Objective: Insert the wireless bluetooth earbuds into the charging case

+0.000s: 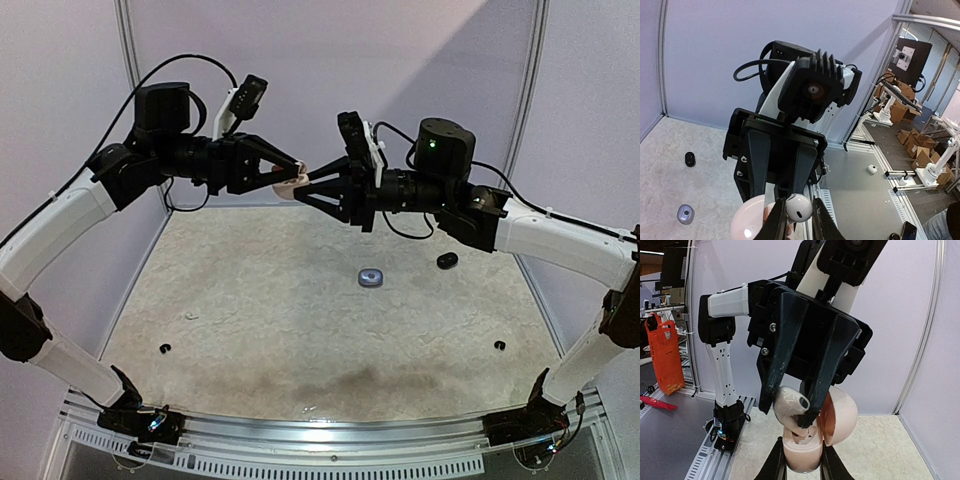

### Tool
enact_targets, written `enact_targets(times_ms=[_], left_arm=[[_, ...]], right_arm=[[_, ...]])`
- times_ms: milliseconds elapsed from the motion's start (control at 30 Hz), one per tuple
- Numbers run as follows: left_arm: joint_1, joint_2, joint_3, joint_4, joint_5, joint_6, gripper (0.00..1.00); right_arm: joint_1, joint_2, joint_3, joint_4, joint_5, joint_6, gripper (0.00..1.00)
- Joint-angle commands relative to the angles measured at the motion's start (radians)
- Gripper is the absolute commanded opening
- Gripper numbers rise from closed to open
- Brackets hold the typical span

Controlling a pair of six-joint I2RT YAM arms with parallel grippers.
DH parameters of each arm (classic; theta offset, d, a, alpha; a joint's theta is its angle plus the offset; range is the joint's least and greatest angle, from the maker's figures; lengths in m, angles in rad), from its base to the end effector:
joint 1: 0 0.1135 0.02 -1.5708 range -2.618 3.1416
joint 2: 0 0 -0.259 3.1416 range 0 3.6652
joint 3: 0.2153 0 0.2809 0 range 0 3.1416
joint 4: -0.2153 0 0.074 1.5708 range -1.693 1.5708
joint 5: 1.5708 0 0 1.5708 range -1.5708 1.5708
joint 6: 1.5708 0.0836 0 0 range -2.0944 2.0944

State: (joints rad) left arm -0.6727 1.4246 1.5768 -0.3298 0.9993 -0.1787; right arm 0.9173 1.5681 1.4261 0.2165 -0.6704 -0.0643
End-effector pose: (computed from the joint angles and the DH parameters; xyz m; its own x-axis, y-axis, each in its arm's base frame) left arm 0.2391 -0.2804 0.4496 -0.3110 0.1248 -0.9422 0.9443 -0.0718 -0.3212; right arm 0.2254 0.3798 0.4035 0.1093 0.0600 -0.9922 -0.9938 -0.0117 -0.1102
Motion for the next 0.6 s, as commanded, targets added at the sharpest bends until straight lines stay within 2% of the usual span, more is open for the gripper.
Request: enact_targets(times_ms=[0,233,567], left_arm=[[-0.017,0.028,-0.041,-0.039,-0.053,-0.052,0.16],[-0.010,0.027,-0.013,0.032,-0.035,-0.097,0.16],[0.006,0.023,0.025,0.022,-0.024,-0.109,0.15]], right_arm=[[0.025,-0.027,0.030,0.144,-0.003,0.016,0.03],[0.020,-0.025,0.032,0.004,0.109,0.001,0.02],[-0.030,-0.040,-0.073,0.008,0.261,0.107,0.01]])
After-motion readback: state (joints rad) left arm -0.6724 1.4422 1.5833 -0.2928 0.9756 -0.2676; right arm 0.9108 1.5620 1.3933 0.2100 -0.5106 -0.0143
